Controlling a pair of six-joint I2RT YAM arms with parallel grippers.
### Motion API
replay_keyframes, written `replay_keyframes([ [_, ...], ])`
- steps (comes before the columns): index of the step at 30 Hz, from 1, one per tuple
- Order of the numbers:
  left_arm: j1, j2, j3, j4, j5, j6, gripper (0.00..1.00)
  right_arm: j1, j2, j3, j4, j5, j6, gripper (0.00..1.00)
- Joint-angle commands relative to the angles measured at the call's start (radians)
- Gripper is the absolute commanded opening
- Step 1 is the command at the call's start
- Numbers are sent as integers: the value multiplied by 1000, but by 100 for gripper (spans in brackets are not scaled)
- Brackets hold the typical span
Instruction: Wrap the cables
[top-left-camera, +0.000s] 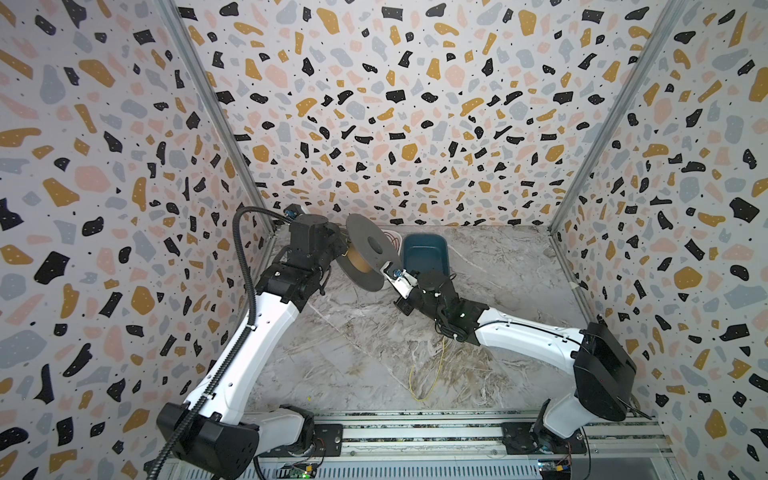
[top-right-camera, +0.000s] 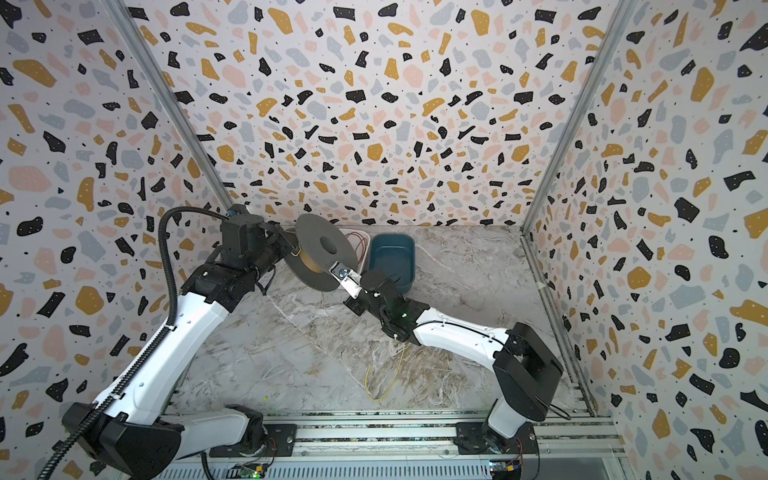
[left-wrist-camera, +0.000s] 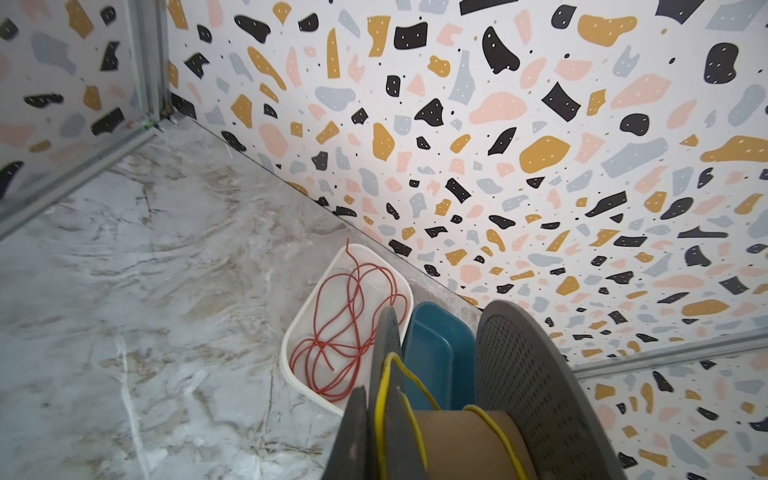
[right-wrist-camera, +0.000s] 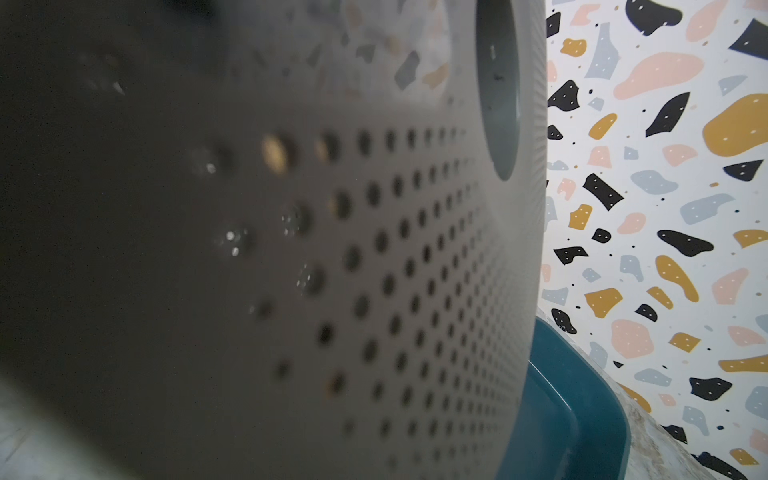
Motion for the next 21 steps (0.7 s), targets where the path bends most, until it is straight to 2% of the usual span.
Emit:
replay_keyframes([
  [1,-21,33,33,178,-239,39,0,81,-8,102,12,-73,-31,0],
  [4,-24,36,38,170,-236,55,0,83,8,115,2,-44,-20,0],
  [7,-24,33,74,147,-256,86,0,82,-7,63,39,-4,-8,0],
  [13,-24,48,160,99,-229,104,0,81,-51,-38,103,31,0,11],
  [21,-24,48,209,66,-178,116,0,60,-75,-73,108,54,4,18],
])
